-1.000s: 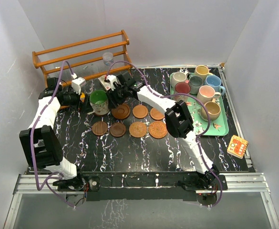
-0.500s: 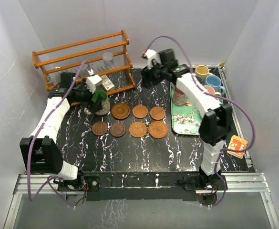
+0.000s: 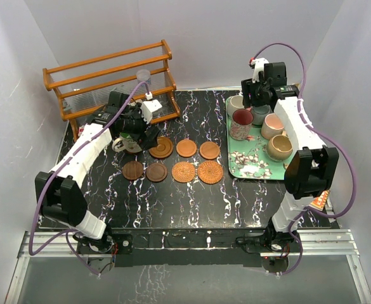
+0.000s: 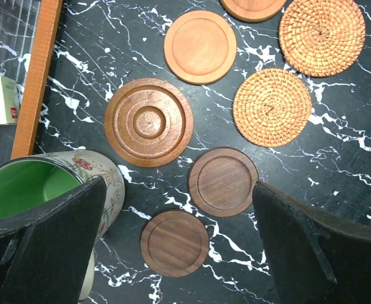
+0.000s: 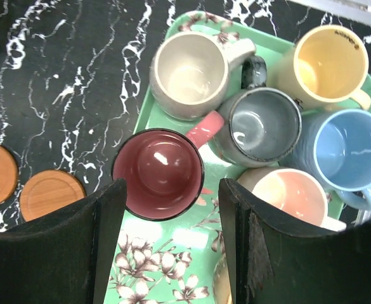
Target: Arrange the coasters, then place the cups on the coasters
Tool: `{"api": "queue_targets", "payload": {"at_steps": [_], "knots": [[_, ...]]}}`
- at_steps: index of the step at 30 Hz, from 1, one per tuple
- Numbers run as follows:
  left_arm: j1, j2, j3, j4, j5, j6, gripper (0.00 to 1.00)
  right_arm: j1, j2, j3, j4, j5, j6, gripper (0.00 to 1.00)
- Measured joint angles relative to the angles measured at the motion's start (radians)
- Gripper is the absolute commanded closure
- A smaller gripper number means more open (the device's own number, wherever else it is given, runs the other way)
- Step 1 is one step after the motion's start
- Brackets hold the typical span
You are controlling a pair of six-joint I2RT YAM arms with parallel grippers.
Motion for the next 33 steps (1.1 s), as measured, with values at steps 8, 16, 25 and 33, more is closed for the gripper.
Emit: {"api": "queue_targets", "payload": {"at_steps": [8, 16, 25, 33], "knots": [[-0.008, 0.003, -0.002, 0.021, -0.006, -0.04, 0.02, -0.005, 0.01, -0.06, -0.003, 0.104, 0.021, 0.44], [-0.008, 0.003, -0.021, 0.037, -0.006, -0.065, 0.03, -0.025, 0.014, -0.117, -0.005, 0.116, 0.031, 0.47], [-0.008, 0.003, -0.023, 0.046, 0.004, -0.081, 0.03, -0.027, 0.11, -0.116, -0.005, 0.104, 0.044, 0.57], [-0.008, 0.003, -0.048, 0.053, 0.003, -0.081, 0.03, -0.027, 0.177, -0.084, -0.01, 0.071, 0.06, 0.82]]}}
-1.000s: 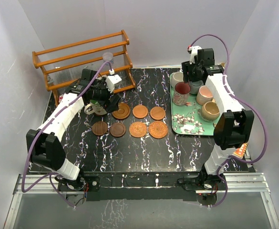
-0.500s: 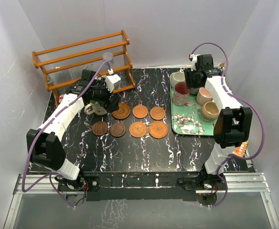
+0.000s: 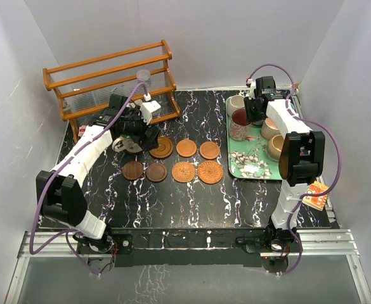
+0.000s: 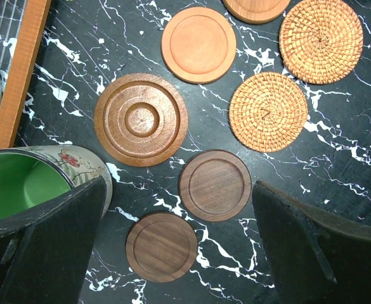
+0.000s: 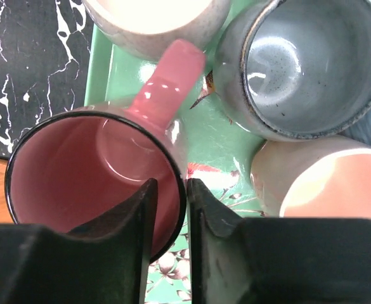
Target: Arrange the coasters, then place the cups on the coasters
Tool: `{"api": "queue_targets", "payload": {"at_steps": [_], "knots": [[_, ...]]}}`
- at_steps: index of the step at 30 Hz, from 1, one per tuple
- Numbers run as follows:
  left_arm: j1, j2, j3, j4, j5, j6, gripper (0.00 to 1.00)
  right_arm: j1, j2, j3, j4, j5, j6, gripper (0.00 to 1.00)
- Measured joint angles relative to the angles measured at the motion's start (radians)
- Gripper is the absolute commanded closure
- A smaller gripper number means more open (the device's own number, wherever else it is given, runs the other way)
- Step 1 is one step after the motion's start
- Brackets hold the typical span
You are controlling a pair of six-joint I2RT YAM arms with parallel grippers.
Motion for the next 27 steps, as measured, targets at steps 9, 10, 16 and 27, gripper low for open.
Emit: {"api": "queue_targets", "payload": {"at_steps": [9, 10, 16, 27], "knots": [[0.0, 0.0, -0.006, 0.025, -0.008, -0.018, 0.01, -0.009, 0.013, 0.025, -0.026, -0.031, -0.051, 1.0], [0.0, 0.0, -0.006, 0.027, -0.007, -0.022, 0.01, -0.009, 0.012, 0.025, -0.027, -0.037, -0.064, 1.0], [0.0, -0.001, -0.005, 0.036, 0.017, -0.033, 0.01, -0.009, -0.023, 0.025, -0.107, -0.122, -0.195, 1.0], [0.0, -0.001, 0.069, -0.088, 0.266, 0.104, 0.02, 0.059, -0.216, 0.098, -0.307, -0.41, -0.52, 1.0]]}}
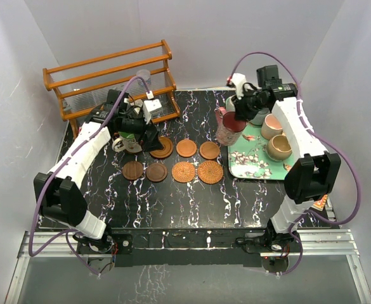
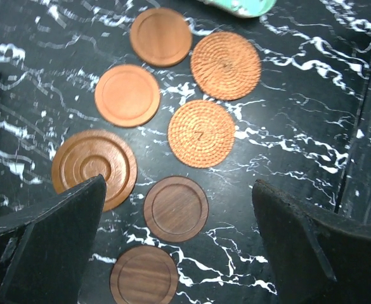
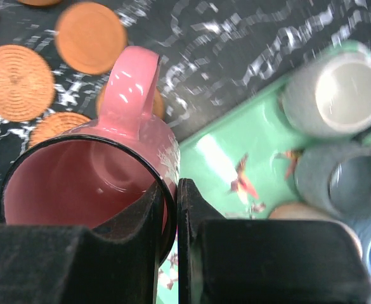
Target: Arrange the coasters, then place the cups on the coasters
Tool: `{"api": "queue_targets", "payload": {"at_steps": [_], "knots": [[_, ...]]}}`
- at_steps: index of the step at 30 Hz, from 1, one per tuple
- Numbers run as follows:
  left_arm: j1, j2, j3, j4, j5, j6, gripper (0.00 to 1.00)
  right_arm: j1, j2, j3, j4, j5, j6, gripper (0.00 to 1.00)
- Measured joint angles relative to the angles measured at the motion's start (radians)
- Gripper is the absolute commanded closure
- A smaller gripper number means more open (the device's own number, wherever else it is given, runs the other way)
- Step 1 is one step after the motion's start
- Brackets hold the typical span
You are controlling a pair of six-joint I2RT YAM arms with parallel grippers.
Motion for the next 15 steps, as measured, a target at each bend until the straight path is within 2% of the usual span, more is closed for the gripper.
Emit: {"api": "queue_targets", "payload": {"at_steps": [6, 11, 15], "knots": [[0.0, 0.013, 0.092, -0.106, 0.159, 0.17, 0.03, 0.198, -0.018, 0.034, -0.048, -0.056, -0.09, 1.0], [0.0, 0.04, 0.104, -0.107, 0.246, 0.219, 0.04, 0.344, -0.016, 0.04, -0.086, -0.115, -0.116, 1.0], [0.0, 0.068, 0.103, -0.106, 0.31, 0.244, 0.08, 0.399, -0.005, 0.08, -0.125, -0.151, -0.129, 1.0]]}}
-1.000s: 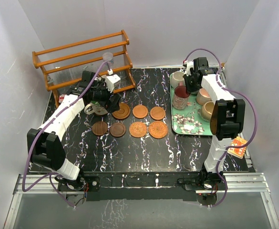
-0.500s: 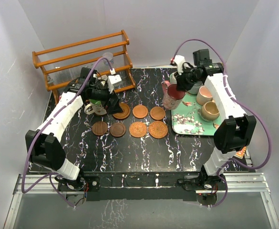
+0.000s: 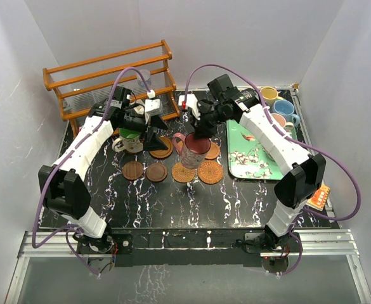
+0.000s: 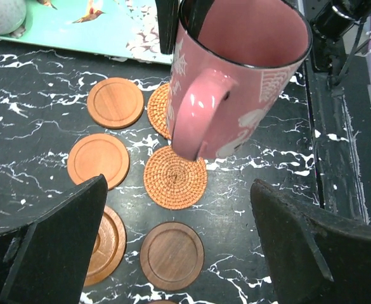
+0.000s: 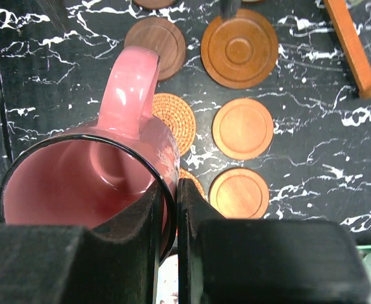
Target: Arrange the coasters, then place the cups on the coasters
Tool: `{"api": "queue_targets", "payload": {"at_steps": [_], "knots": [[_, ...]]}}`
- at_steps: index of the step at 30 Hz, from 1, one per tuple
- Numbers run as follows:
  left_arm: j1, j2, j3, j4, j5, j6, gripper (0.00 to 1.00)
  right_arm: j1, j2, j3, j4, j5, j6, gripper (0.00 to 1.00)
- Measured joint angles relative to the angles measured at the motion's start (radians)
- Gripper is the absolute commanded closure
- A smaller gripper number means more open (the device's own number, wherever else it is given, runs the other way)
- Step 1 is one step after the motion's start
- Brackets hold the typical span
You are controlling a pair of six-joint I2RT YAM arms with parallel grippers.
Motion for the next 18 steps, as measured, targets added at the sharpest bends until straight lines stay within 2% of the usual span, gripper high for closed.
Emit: {"api": "queue_targets", "payload": {"at_steps": [8, 14, 18], "knots": [[-0.004, 0.026, -0.033, 0.03, 0.124, 0.008, 0.29, 0.051, 0.027, 0.044, -0.01, -0.023, -0.014, 1.0], [-0.035, 0.045, -0.073, 0.06, 0.164, -0.007, 0.45, 0.071, 0.061, 0.045, -0.012, -0.028, -0.014, 1.0], [-0.058, 0.061, -0.077, 0.063, 0.177, -0.008, 0.64, 0.082, 0.081, 0.045, -0.012, -0.032, -0.015, 1.0]]}}
